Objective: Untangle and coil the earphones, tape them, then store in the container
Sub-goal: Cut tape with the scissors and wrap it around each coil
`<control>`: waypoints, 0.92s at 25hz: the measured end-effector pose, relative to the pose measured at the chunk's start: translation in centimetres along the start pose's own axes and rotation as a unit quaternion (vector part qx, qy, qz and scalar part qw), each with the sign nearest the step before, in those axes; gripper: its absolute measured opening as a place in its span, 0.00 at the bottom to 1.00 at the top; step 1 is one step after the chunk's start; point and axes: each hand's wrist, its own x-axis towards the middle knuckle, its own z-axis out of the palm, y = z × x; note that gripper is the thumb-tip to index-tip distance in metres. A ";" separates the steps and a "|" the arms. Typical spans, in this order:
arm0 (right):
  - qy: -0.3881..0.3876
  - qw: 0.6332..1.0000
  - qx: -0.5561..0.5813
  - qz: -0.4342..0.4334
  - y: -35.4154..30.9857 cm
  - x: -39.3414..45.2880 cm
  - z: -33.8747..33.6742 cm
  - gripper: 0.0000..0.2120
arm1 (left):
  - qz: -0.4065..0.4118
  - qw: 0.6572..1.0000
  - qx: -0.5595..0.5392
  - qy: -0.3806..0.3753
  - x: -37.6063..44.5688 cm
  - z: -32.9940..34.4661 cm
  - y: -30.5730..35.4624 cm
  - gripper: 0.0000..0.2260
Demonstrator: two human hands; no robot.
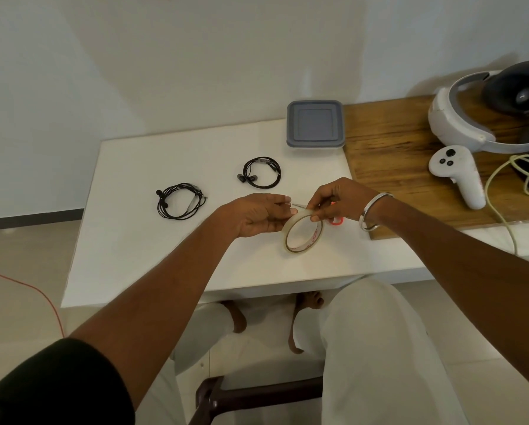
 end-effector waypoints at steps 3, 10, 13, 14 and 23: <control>-0.001 1.000 0.013 0.004 0.0 -0.1 -0.1 0.08 | 0.001 1.000 0.005 0.007 0.0 0.0 0.0 0.22; 0.008 0.999 0.034 -0.007 0.3 -0.3 -0.1 0.10 | 0.049 0.998 0.023 0.026 0.2 -0.2 0.1 0.26; 0.028 0.999 0.018 -0.031 0.4 0.0 0.1 0.11 | 0.093 0.994 -0.013 0.048 0.1 -0.5 0.3 0.25; 0.039 0.998 0.016 -0.038 0.4 0.2 0.3 0.12 | 0.112 0.992 -0.019 0.061 0.1 -0.6 0.3 0.23; -0.014 0.971 -0.221 -0.090 2.4 0.6 2.4 0.10 | 0.193 0.969 0.067 0.138 0.4 -1.8 -1.0 0.17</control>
